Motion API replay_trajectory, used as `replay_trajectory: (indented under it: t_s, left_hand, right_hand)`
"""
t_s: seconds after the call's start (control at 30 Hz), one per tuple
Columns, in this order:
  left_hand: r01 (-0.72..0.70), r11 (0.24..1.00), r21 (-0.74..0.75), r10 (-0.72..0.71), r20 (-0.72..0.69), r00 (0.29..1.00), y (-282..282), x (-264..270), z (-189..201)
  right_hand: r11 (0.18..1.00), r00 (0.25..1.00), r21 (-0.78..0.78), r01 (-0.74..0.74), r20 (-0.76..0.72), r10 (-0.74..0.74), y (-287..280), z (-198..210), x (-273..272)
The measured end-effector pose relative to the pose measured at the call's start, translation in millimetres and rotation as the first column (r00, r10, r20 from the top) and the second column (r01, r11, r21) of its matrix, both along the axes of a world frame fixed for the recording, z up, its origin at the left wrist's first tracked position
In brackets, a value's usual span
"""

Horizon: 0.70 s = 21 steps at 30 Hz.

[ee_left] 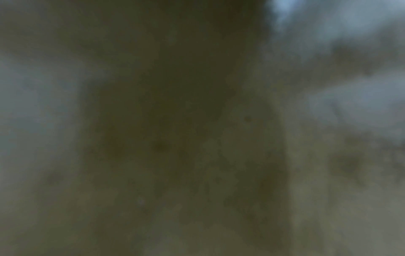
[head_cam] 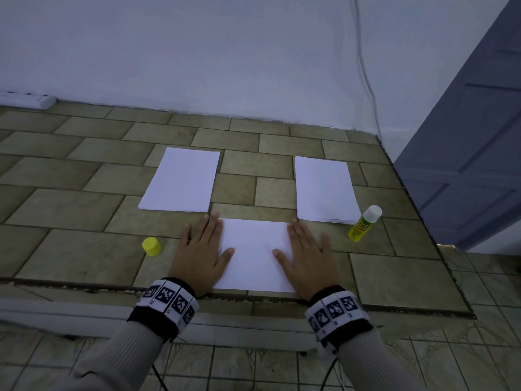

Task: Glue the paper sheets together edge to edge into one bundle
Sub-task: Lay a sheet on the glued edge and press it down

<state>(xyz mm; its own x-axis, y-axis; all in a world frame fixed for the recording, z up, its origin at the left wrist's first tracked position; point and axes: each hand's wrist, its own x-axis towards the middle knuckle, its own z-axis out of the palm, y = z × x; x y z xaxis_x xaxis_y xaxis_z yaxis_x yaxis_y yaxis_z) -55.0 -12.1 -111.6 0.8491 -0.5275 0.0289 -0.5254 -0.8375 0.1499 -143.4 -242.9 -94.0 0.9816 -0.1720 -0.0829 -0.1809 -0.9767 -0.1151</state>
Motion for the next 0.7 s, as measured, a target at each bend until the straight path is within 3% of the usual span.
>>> replay_trajectory:
  t_s: [0.23,0.47,0.7]
  left_hand:
    - [0.001,1.0,0.009,-0.001,-0.027,1.0,0,-1,2]
    - [-0.001,1.0,0.017,0.001,-0.043,0.999,0,0,2]
    - [0.004,1.0,0.027,-0.003,-0.047,0.999,-1,-1,3]
  right_hand:
    - [0.995,0.995,0.021,0.102,-0.001,-0.102,-3,8,-4]
    - [0.991,0.992,0.049,-0.123,-0.019,0.124,38,4,7]
    - [1.0,0.997,0.026,0.007,-0.082,-0.005,-3,8,-8]
